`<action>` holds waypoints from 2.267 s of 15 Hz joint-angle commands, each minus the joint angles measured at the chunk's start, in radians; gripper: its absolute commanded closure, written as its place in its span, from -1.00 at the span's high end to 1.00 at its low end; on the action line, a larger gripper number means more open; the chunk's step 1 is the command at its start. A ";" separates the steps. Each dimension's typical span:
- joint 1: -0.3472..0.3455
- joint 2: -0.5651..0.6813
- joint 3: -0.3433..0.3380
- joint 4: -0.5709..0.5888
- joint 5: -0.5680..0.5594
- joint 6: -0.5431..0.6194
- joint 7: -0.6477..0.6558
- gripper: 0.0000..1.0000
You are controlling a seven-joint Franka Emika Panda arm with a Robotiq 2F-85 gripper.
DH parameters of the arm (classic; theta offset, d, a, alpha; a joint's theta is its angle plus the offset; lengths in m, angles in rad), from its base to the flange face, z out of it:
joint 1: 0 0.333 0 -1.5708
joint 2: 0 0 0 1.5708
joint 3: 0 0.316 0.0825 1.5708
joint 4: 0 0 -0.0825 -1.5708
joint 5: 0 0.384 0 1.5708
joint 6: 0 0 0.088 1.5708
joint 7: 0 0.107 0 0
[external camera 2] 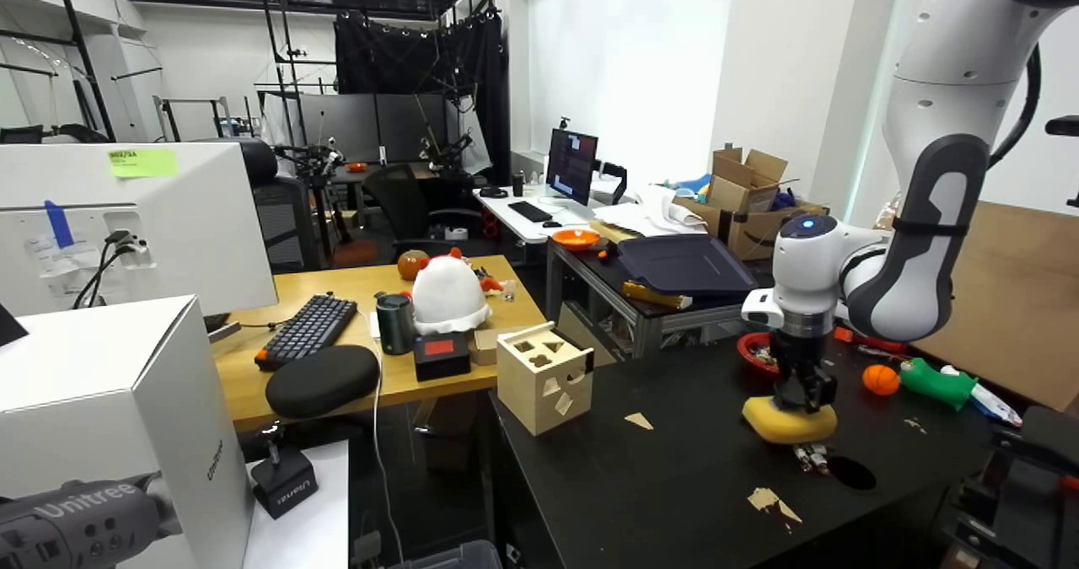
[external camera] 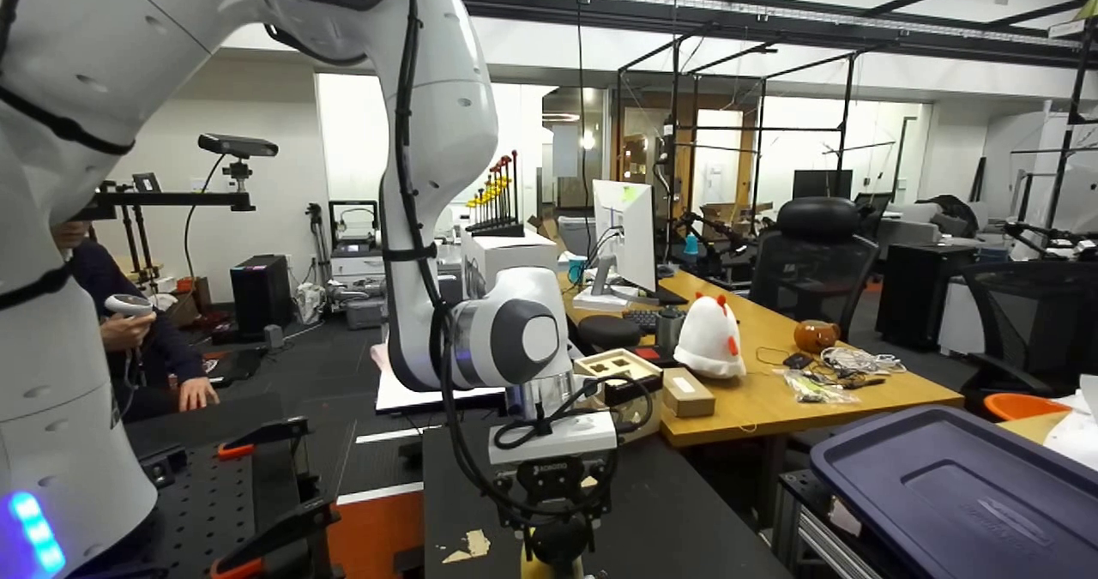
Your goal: Put the sweets together using the sponge brush
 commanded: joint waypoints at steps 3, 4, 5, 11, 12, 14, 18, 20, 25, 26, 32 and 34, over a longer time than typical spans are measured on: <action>0.057 -0.032 -0.075 0.030 -0.026 -0.014 0.052 0.04; 0.083 -0.040 -0.106 0.028 -0.033 -0.015 0.066 0.04; 0.100 -0.052 -0.128 0.019 -0.032 -0.023 0.069 0.04; 0.072 -0.164 -0.111 -0.133 -0.062 -0.017 -0.044 0.04; 0.056 -0.186 -0.098 -0.169 -0.073 -0.012 -0.063 0.04; 0.050 -0.216 -0.096 -0.229 -0.076 -0.009 -0.093 0.04; 0.028 -0.240 -0.077 -0.315 -0.067 0.011 -0.137 0.04; 0.003 -0.235 -0.051 -0.334 -0.056 0.019 -0.159 0.04; -0.031 -0.194 0.002 -0.324 -0.052 0.043 -0.149 0.04; -0.046 -0.180 0.020 -0.316 -0.046 0.048 -0.154 0.04; -0.199 -0.091 0.172 -0.269 -0.029 0.027 -0.189 0.04; -0.231 -0.058 0.202 -0.243 -0.009 0.015 -0.216 0.04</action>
